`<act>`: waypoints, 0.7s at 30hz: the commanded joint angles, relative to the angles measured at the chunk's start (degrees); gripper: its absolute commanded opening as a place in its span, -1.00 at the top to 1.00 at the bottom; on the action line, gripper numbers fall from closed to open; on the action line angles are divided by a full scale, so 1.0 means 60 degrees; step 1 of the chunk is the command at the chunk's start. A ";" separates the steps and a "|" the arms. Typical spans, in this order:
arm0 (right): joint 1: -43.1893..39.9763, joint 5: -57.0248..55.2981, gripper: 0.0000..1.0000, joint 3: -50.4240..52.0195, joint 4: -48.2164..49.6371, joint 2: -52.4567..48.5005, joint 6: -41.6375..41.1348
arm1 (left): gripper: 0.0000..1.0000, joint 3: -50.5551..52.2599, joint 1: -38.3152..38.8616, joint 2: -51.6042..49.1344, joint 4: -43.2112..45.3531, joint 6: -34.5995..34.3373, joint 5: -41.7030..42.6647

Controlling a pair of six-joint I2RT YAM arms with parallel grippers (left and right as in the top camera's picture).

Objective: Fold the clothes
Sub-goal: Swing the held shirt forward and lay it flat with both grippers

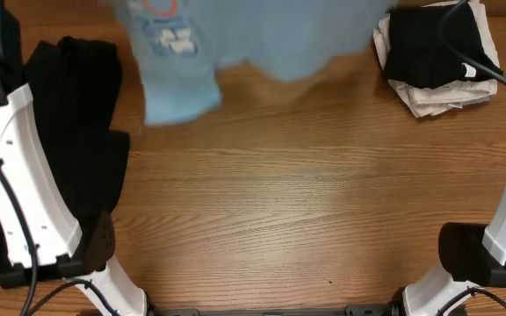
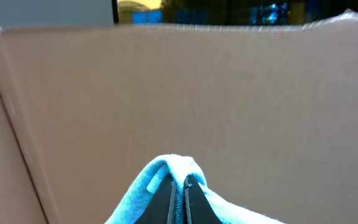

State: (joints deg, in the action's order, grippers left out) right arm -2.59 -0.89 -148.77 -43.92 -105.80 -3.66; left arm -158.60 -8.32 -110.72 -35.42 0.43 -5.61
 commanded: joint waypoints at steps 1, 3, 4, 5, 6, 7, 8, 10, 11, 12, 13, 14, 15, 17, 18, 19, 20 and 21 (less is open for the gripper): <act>-0.0109 -0.0324 0.93 -0.0135 -0.0259 0.0229 0.0036 | 0.92 -0.0295 -0.0036 0.0608 -0.0408 0.0452 -0.0127; -0.0109 -0.0324 0.93 -0.0135 -0.0627 0.0073 0.0004 | 0.92 -0.0266 -0.0040 0.0532 -0.0958 0.0590 -0.0127; -0.0109 -0.0324 0.92 -0.0131 -0.0834 -0.0044 0.0000 | 0.92 -0.0251 -0.0051 0.0448 -0.1242 0.0583 -0.0120; -0.0109 -0.0324 0.92 -0.0117 -0.1016 -0.0171 -0.0018 | 0.92 -0.0222 -0.0055 0.0321 -0.1545 0.0579 -0.0109; -0.0109 -0.0328 0.93 -0.0084 -0.1202 -0.0299 -0.0131 | 0.92 -0.0182 -0.0055 0.0149 -0.1861 0.0579 -0.0084; -0.0109 -0.0273 0.93 -0.0058 -0.1468 -0.0466 -0.0178 | 0.92 -0.0149 -0.0055 -0.0044 -0.2182 0.0579 -0.0076; -0.0109 -0.0204 0.93 -0.0055 -0.1759 -0.0652 -0.0175 | 0.92 -0.0146 -0.0055 -0.0295 -0.2561 0.0579 -0.0076; -0.0109 -0.0069 0.92 -0.0055 -0.2335 -0.1020 -0.0175 | 0.91 -0.0146 -0.0047 -0.0780 -0.3257 0.0579 -0.0080; -0.0109 -0.0066 0.93 -0.0055 -0.2579 -0.1173 -0.0175 | 0.92 -0.0146 -0.0044 -0.1027 -0.3654 0.0568 -0.0055; -0.0109 -0.0066 0.92 -0.0055 -0.2871 -0.1344 -0.0175 | 0.92 -0.0146 -0.0040 -0.1264 -0.4095 0.0525 0.0000; -0.0109 -0.0044 0.93 -0.0055 -0.3162 -0.1486 -0.0175 | 0.92 -0.0146 -0.0040 -0.1483 -0.4528 0.0372 0.0127; -0.0109 -0.0033 0.92 -0.0055 -0.3413 -0.1566 -0.0175 | 0.92 -0.0146 -0.0040 -0.1628 -0.4889 0.0208 0.0251; -0.0109 0.0007 0.92 -0.0055 -0.3730 -0.1628 -0.0171 | 0.92 -0.0146 -0.0040 -0.1767 -0.5308 0.0044 0.0466; -0.0109 0.0102 0.92 -0.0055 -0.4291 -0.1628 -0.0171 | 0.92 -0.0146 -0.0044 -0.1898 -0.5985 -0.0146 0.0922; -0.0109 0.0157 0.92 -0.0058 -0.4579 -0.1588 -0.0175 | 0.92 -0.0146 -0.0047 -0.1905 -0.6324 -0.0284 0.1122; -0.0109 0.0226 0.92 -0.0058 -0.4925 -0.1534 -0.0178 | 0.92 -0.0146 -0.0055 -0.1902 -0.6666 -0.0481 0.1257; -0.0109 0.0339 0.92 -0.0058 -0.5333 -0.1450 -0.0186 | 0.92 -0.0153 -0.0058 -0.1880 -0.6954 -0.0619 0.1359; -0.0109 0.0423 0.92 -0.0058 -0.5745 -0.1362 -0.0361 | 0.92 -0.0157 -0.0058 -0.1832 -0.7257 -0.0721 0.1435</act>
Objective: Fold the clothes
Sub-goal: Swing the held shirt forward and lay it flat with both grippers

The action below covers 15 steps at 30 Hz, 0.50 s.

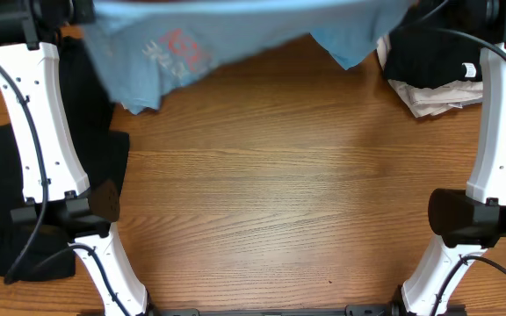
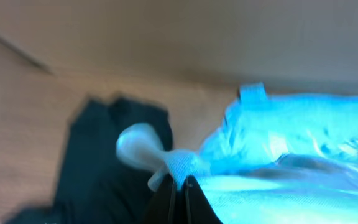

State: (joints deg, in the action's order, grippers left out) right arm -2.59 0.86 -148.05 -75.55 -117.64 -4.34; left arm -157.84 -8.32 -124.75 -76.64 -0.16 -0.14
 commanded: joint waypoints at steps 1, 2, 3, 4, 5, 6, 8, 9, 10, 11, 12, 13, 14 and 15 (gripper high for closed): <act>-0.0109 0.0120 0.92 -0.0179 -0.0892 0.0718 -0.0535 | 0.92 -0.0284 -0.0058 0.0572 -0.0729 -0.0736 0.0532; -0.0109 0.0124 0.92 -0.0179 -0.1348 0.0852 -0.0816 | 0.92 -0.0284 -0.0055 0.0623 -0.1013 -0.0769 0.0532; -0.0109 0.0124 0.92 -0.0179 -0.1767 0.0994 -0.1045 | 0.92 -0.0284 -0.0055 0.0714 -0.1370 -0.0765 0.0528; -0.0109 0.0131 0.92 -0.0179 -0.2047 0.1115 -0.1122 | 0.92 -0.0284 -0.0055 0.0780 -0.1632 -0.0765 0.0528; -0.0109 0.0127 0.92 -0.0179 -0.2393 0.1268 -0.1242 | 0.91 -0.0284 -0.0055 0.0889 -0.2040 -0.0765 0.0525; -0.0109 0.0135 0.92 -0.0179 -0.2634 0.1366 -0.1326 | 0.92 -0.0284 -0.0055 0.0965 -0.2386 -0.0754 0.0510; -0.0109 0.0127 0.92 -0.0179 -0.3195 0.1559 -0.1446 | 0.91 -0.0284 -0.0055 0.1118 -0.3140 -0.0747 0.0342; -0.0109 0.0127 0.92 -0.0179 -0.3541 0.1647 -0.1559 | 0.91 -0.0280 -0.0055 0.1158 -0.3359 -0.0750 0.0244; -0.0109 0.0175 0.92 -0.0149 -0.3588 0.1701 -0.1614 | 0.92 -0.0233 -0.0055 0.1202 -0.3362 -0.0743 0.0291; -0.0106 0.0517 0.92 0.0095 -0.3585 0.1909 -0.1690 | 0.91 -0.0146 -0.0047 0.1279 -0.3359 -0.0747 0.0608; -0.0087 0.0546 0.92 0.0193 -0.3585 0.2004 -0.1832 | 0.91 -0.0146 -0.0022 0.1282 -0.3362 -0.0729 0.0710; -0.0062 0.0616 0.92 0.0357 -0.3585 0.2149 -0.1832 | 0.92 -0.0120 -0.0018 0.1308 -0.3362 -0.0721 0.0798; -0.0062 0.0681 0.92 0.0488 -0.3585 0.2251 -0.1832 | 0.92 -0.0015 -0.0018 0.1373 -0.3362 -0.0721 0.0889; -0.0047 0.0761 0.92 0.0736 -0.3585 0.2426 -0.1829 | 0.92 0.0208 -0.0018 0.1501 -0.3362 -0.0721 0.0987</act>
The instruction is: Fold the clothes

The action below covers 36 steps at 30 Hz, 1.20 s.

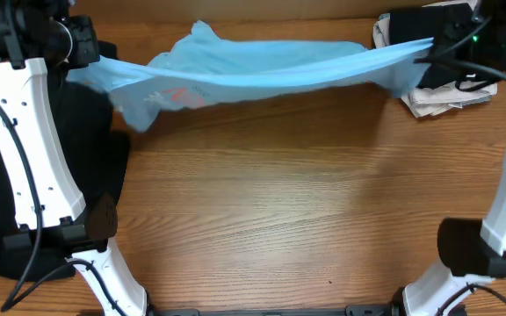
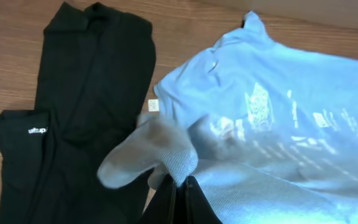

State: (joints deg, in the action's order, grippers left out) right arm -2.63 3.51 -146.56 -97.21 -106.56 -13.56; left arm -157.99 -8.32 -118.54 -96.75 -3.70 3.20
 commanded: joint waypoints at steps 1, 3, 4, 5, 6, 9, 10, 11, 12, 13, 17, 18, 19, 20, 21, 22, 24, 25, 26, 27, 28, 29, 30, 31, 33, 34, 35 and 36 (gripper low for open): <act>-0.0036 0.0324 0.92 0.0798 0.0025 0.0790 -0.0291 | 0.92 0.0539 0.0000 0.0634 -0.0011 -0.0127 0.0437; -0.0036 0.0280 0.92 0.1512 0.0025 0.1242 -0.0288 | 0.92 0.1337 0.0000 0.1060 -0.0011 -0.0091 0.0379; -0.0036 0.0204 0.92 0.2124 0.0025 0.1632 -0.0295 | 0.92 0.1847 0.0000 0.1341 -0.0011 -0.0087 0.0357; -0.0036 0.0168 0.92 0.2495 0.0025 0.1858 -0.0295 | 0.92 0.2310 0.0000 0.1596 -0.0011 -0.0055 0.0302; -0.0040 0.0062 0.92 0.3082 0.0025 0.2222 -0.0368 | 0.92 0.2932 0.0000 0.1949 -0.0011 -0.0058 0.0157; -0.0040 -0.0222 0.92 0.4765 0.0033 0.3231 -0.0521 | 0.92 0.4717 0.0000 0.3016 -0.0007 -0.0069 0.0076; -0.0040 -0.0255 0.92 0.5319 0.0044 0.3559 -0.0590 | 0.92 0.5209 0.0007 0.3315 -0.0007 -0.0106 0.0076; -0.0036 -0.0339 0.92 0.5905 0.0076 0.3898 -0.0750 | 0.92 0.5657 0.0015 0.3588 -0.0007 -0.0204 0.0076; -0.0040 -0.0444 0.92 0.6550 0.0120 0.4266 -0.0903 | 0.92 0.6171 0.0029 0.3905 0.0004 -0.0342 0.0127; -0.0040 -0.0557 0.92 0.7071 0.0175 0.4568 -0.1093 | 0.91 0.6725 0.0051 0.4233 0.0091 -0.0397 0.0160; -0.0073 -0.0674 0.92 0.9169 0.0397 0.5810 -0.1698 | 0.92 0.8823 0.0160 0.5504 0.0543 -0.0725 0.0153; -0.0076 -0.0674 0.92 0.9599 0.0412 0.6069 -0.1818 | 0.92 0.9318 0.0160 0.5807 0.0627 -0.0827 0.0153; -0.0076 -0.0678 0.92 1.0098 0.0423 0.6382 -0.2000 | 0.92 0.9887 0.0160 0.6156 0.0710 -0.0976 0.0146; -0.0076 -0.0678 0.92 1.0571 0.0437 0.6688 -0.2131 | 0.91 1.0364 0.0160 0.6455 0.0790 -0.1115 0.0149; -0.0076 -0.0685 0.92 1.0947 0.0455 0.6929 -0.2255 | 0.92 1.0910 0.0160 0.6805 0.0871 -0.1304 0.0149; -0.0076 -0.0685 0.92 1.1387 0.0477 0.7224 -0.2444 | 0.92 1.1351 0.0160 0.7089 0.0929 -0.1472 0.0149; -0.0076 -0.0663 0.92 1.1970 0.0463 0.7624 -0.2892 | 0.91 1.2233 0.0160 0.7679 0.1005 -0.1887 0.0149; -0.0076 -0.0637 0.92 1.2189 0.0423 0.7785 -0.3071 | 0.91 1.2568 0.0160 0.7923 0.1027 -0.2033 0.0157; -0.0076 -0.0645 0.92 1.2349 0.0346 0.7905 -0.3268 | 0.92 1.2921 0.0160 0.8200 0.1024 -0.2218 0.0157; -0.0076 -0.0634 0.92 1.2437 0.0280 0.7970 -0.3333 | 0.92 1.3121 0.0160 0.8371 0.1013 -0.2269 0.0160; -0.0076 -0.0637 0.92 1.2480 0.0193 0.8007 -0.3421 | 0.92 1.3289 0.0160 0.8539 0.0976 -0.2280 0.0153; -0.0076 -0.0641 0.92 1.2506 0.0058 0.8021 -0.3501 | 0.92 1.3417 0.0160 0.8692 0.0878 -0.2277 0.0091; -0.0073 -0.0634 0.92 1.2509 0.0025 0.8021 -0.3486 | 0.91 1.3471 0.0160 0.8786 0.0776 -0.2280 -0.0069; -0.0073 -0.0554 0.93 1.2517 0.0025 0.8021 -0.3450 | 0.92 1.3489 0.0160 0.8848 0.0637 -0.2277 -0.0295; -0.0076 -0.0543 0.92 1.2520 0.0040 0.8018 -0.3464 | 0.92 1.3489 0.0160 0.8874 0.0477 -0.2277 -0.0780; -0.0073 -0.0616 0.92 1.2524 0.0073 0.8003 -0.3464 | 0.92 1.3493 0.0160 0.8867 0.0510 -0.2284 -0.0860; -0.0073 -0.0678 0.92 1.2546 0.0149 0.7974 -0.3464 | 0.92 1.3497 0.0160 0.8863 0.0637 -0.2284 -0.0849; -0.0073 -0.0685 0.92 1.2575 0.0259 0.7941 -0.3461 | 0.92 1.3497 0.0160 0.8841 0.0787 -0.2284 -0.0849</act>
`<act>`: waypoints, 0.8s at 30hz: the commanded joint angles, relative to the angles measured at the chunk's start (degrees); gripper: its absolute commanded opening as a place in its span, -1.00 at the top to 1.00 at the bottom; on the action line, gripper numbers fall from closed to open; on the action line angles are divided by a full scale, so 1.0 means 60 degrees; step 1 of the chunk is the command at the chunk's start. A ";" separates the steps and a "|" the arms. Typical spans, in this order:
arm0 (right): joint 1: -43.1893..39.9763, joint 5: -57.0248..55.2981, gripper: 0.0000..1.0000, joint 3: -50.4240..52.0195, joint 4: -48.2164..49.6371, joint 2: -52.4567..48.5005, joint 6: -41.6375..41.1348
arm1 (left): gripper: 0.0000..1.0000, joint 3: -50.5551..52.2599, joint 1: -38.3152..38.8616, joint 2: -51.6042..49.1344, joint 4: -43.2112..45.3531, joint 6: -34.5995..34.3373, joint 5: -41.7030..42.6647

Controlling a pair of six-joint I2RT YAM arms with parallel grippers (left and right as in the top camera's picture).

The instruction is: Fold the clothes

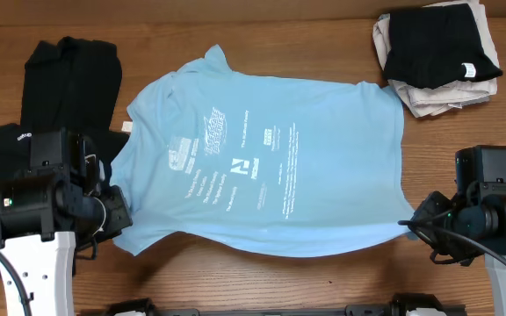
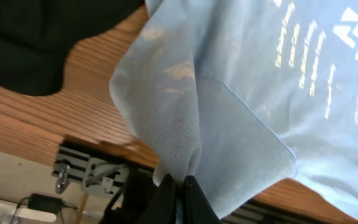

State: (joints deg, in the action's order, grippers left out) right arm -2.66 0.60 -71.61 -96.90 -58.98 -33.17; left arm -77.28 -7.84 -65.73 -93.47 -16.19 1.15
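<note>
A light blue T-shirt [image 1: 262, 158] lies spread flat on the wooden table [image 1: 323, 281], white print facing up. My left gripper [image 1: 123, 230] sits at the shirt's near left corner. In the left wrist view the left gripper [image 2: 180, 182] is shut on a pinch of the blue T-shirt [image 2: 260, 93], which rises in a fold from the jaws. My right gripper [image 1: 408, 225] is at the near right corner, its tip meeting the cloth, with the fingers mostly hidden under the wrist.
A black garment [image 1: 68, 79] lies unfolded along the left side, touching the shirt's left edge, and appears as the black garment [image 2: 36, 37] in the left wrist view. A folded stack, black on beige [image 1: 437, 53], sits at the back right. The table's front rail [image 2: 92, 174] is just below the left gripper.
The shirt hung stretched in the air between both grippers over the back of the table. It now lies flat on the table, with both grippers down at its near corners.
Both grippers first held the blue shirt high at the back, where it hung bunched and blurred. It then stood stretched wide between them, still off the table. Now it lies spread print-up on the table, with the left gripper still pinching its corner.
</note>
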 commanded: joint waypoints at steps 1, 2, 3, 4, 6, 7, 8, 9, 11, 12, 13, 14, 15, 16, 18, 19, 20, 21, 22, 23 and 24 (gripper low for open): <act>-0.0069 -0.0193 0.92 0.0149 0.0401 -0.0033 -0.0193 | 0.92 0.0044 0.0080 0.0015 0.0463 -0.0200 -0.0514; -0.0069 -0.0197 0.92 0.0237 0.0623 -0.0084 -0.0193 | 0.92 0.0044 0.0080 -0.0036 0.0714 -0.0197 -0.0517; -0.0069 -0.0193 0.92 0.0346 0.0885 -0.0146 -0.0189 | 0.92 0.0047 0.0080 -0.0098 0.0936 -0.0197 -0.0517; -0.0069 -0.0200 0.92 0.0459 0.1118 -0.0197 -0.0178 | 0.92 0.0051 0.0080 -0.0168 0.1166 -0.0200 -0.0517; -0.0069 -0.0200 0.92 0.0710 0.1606 -0.0321 -0.0073 | 0.92 0.0051 0.0080 -0.0401 0.1687 -0.0200 -0.0514; -0.0069 -0.0197 0.92 0.0809 0.1818 -0.0393 0.0058 | 0.91 0.0051 0.0080 -0.0557 0.1953 -0.0200 -0.0514; -0.0069 -0.0240 0.92 0.0922 0.2036 -0.0488 0.0091 | 0.92 0.0051 0.0080 -0.0710 0.2171 -0.0200 -0.0514; -0.0069 -0.0291 0.92 0.1005 0.2200 -0.0583 0.0095 | 0.92 0.0051 0.0080 -0.0914 0.2397 -0.0197 -0.0514; -0.0069 -0.0419 0.92 0.1144 0.2517 -0.0834 0.0098 | 0.92 0.0051 0.0084 -0.1348 0.2758 -0.0189 -0.0510; -0.0069 -0.0448 0.92 0.1209 0.2677 -0.0973 0.0098 | 0.92 0.0051 0.0095 -0.1636 0.2936 -0.0120 -0.0506; -0.0069 -0.0448 0.92 0.1275 0.2867 -0.1140 0.0098 | 0.92 0.0051 0.0146 -0.2000 0.3133 -0.0066 -0.0506; -0.0069 -0.0448 0.92 0.1304 0.2994 -0.1268 0.0102 | 0.92 0.0051 0.0189 -0.2222 0.3242 -0.0011 -0.0506; -0.0069 -0.0448 0.92 0.1322 0.3136 -0.1406 0.0160 | 0.92 0.0051 0.0255 -0.2521 0.3388 0.0036 -0.0506; -0.0069 -0.0444 0.92 0.1330 0.3300 -0.1570 0.0317 | 0.92 0.0051 0.0346 -0.2867 0.3588 0.0135 -0.0506; -0.0069 -0.0488 0.92 0.1377 0.3883 -0.2127 0.0568 | 0.92 0.0051 0.0619 -0.3705 0.4240 0.0164 -0.0517; -0.0069 -0.0554 0.92 0.1413 0.4054 -0.2280 0.0572 | 0.92 0.0051 0.0732 -0.3993 0.4561 0.0164 -0.0517; -0.0069 -0.0652 0.92 0.1461 0.4262 -0.2473 0.0579 | 0.92 0.0051 0.0831 -0.4251 0.4903 0.0164 -0.0517; -0.0069 -0.0736 0.92 0.1512 0.4455 -0.2681 0.0608 | 0.92 0.0051 0.0907 -0.4470 0.5187 0.0164 -0.0517; -0.0069 -0.0787 0.92 0.1559 0.4615 -0.2845 0.0612 | 0.92 0.0051 0.0973 -0.4659 0.5472 0.0164 -0.0517; -0.0069 -0.0820 0.92 0.1625 0.4823 -0.3060 0.0696 | 0.92 0.0051 0.1053 -0.4885 0.5821 0.0168 -0.0517; -0.0069 -0.0816 0.92 0.1694 0.5045 -0.3289 0.0794 | 0.92 0.0051 0.1096 -0.5053 0.6073 0.0168 -0.0521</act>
State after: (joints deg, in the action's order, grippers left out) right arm -2.63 -2.20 -62.92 -69.10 -75.40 -30.39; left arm -77.06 -2.59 -92.99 -60.49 -16.12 -1.41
